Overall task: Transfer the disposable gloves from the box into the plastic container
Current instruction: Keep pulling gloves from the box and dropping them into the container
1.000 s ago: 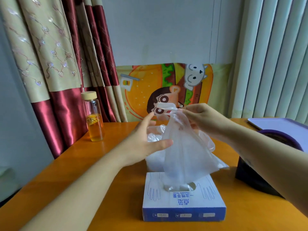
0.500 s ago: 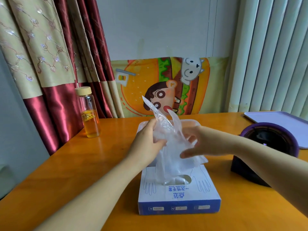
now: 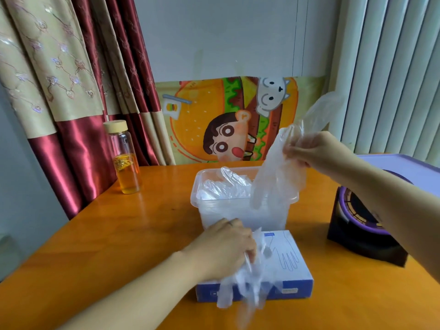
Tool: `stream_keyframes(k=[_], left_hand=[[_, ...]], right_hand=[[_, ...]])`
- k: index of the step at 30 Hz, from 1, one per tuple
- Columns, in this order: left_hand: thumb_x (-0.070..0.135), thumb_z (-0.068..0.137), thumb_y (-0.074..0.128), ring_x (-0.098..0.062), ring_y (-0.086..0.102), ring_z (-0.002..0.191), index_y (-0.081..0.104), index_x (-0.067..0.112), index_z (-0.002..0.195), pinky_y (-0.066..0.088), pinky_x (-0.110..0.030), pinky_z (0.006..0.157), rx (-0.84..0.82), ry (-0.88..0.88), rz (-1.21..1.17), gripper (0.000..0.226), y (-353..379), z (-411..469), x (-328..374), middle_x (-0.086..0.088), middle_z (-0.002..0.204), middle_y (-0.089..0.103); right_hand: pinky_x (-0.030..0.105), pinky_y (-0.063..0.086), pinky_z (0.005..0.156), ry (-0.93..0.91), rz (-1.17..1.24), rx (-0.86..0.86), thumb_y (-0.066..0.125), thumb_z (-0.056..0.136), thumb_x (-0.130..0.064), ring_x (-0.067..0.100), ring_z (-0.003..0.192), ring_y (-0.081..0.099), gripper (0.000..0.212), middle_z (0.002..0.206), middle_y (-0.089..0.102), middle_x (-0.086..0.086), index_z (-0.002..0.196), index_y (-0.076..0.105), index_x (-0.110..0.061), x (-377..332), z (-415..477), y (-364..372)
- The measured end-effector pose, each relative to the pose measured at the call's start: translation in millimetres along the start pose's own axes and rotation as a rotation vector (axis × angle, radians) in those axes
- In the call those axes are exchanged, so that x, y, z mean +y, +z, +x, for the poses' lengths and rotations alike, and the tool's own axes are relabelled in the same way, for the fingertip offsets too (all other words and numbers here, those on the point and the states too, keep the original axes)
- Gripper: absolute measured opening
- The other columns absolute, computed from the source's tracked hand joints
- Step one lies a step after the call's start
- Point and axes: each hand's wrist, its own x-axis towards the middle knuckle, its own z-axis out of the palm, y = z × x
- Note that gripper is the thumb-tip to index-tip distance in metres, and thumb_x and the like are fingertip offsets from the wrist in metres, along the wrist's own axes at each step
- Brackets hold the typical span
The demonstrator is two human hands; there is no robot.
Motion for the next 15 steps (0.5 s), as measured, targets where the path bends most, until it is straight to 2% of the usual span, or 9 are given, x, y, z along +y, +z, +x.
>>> stream_keyframes(k=[2, 4, 6, 8, 9, 11, 15], left_hand=[[0.016, 0.09, 0.044, -0.006, 0.049, 0.101, 0.069, 0.031, 0.107, 0.04, -0.023, 0.094, -0.074, -0.127, -0.131, 0.033, -0.8, 0.2, 2.7, 0.012, 0.111, 0.063], [0.023, 0.09, 0.044, -0.008, 0.055, 0.104, 0.067, 0.031, 0.112, 0.047, -0.027, 0.094, -0.206, -0.215, -0.233, 0.033, -4.0, 1.9, 6.5, 0.011, 0.116, 0.064], [0.031, 0.091, 0.044, -0.017, 0.058, 0.104, 0.061, 0.025, 0.114, 0.05, -0.032, 0.086, -0.35, -0.25, -0.258, 0.03, -7.6, 1.8, 12.9, 0.001, 0.118, 0.063], [0.036, 0.093, 0.042, -0.02, 0.053, 0.102, 0.05, 0.024, 0.123, 0.043, -0.029, 0.074, -0.439, -0.266, -0.206, 0.033, -9.4, 0.7, 20.7, -0.004, 0.121, 0.059], [0.038, 0.095, 0.039, -0.021, 0.051, 0.104, 0.044, 0.026, 0.129, 0.039, -0.029, 0.073, -0.455, -0.262, -0.171, 0.036, -7.3, 0.7, 23.0, -0.005, 0.123, 0.058], [0.042, 0.096, 0.033, -0.024, 0.049, 0.107, 0.039, 0.027, 0.132, 0.04, -0.032, 0.077, -0.432, -0.223, -0.107, 0.039, -3.9, 2.1, 27.7, -0.008, 0.126, 0.055], [0.044, 0.099, 0.025, -0.025, 0.044, 0.115, 0.039, 0.016, 0.139, 0.037, -0.038, 0.096, -0.441, -0.209, 0.028, 0.05, -4.5, 8.9, 27.5, -0.01, 0.13, 0.048]], right_hand=[[0.011, 0.034, 0.04, 0.001, 0.001, 0.006, 0.06, 0.091, -0.022, 0.005, 0.043, 0.048, 0.028, 0.053, 0.055, -0.001, 0.064, 0.064, -0.012, -0.4, -2.1, 1.6], [0.009, 0.034, 0.039, 0.013, -0.027, -0.005, 0.054, 0.094, -0.021, 0.009, 0.047, 0.049, 0.031, 0.057, 0.056, 0.003, 0.075, 0.067, 0.0, 1.9, -4.1, 4.4], [0.019, 0.045, 0.051, 0.02, -0.033, -0.03, 0.051, 0.096, -0.019, 0.019, 0.055, 0.053, 0.032, 0.067, 0.063, 0.014, 0.086, 0.069, 0.006, 3.0, -4.4, 7.3], [0.036, 0.053, 0.067, 0.003, 0.0, -0.056, 0.05, 0.096, -0.012, 0.033, 0.066, 0.061, 0.029, 0.081, 0.066, 0.026, 0.088, 0.07, 0.007, 4.3, -3.3, 9.4], [0.041, 0.054, 0.072, -0.008, 0.003, -0.069, 0.051, 0.096, -0.01, 0.037, 0.072, 0.063, 0.026, 0.084, 0.067, 0.028, 0.088, 0.07, 0.007, 4.7, -3.0, 10.9], [0.033, 0.052, 0.067, -0.033, -0.033, -0.105, 0.054, 0.095, -0.01, 0.033, 0.072, 0.064, 0.024, 0.082, 0.068, 0.023, 0.084, 0.072, 0.002, 3.6, -5.1, 14.3], [0.011, 0.04, 0.049, -0.047, -0.096, -0.184, 0.056, 0.094, -0.021, 0.013, 0.058, 0.058, 0.025, 0.068, 0.065, 0.006, 0.077, 0.07, -0.009, -2.9, -8.4, 22.5]])
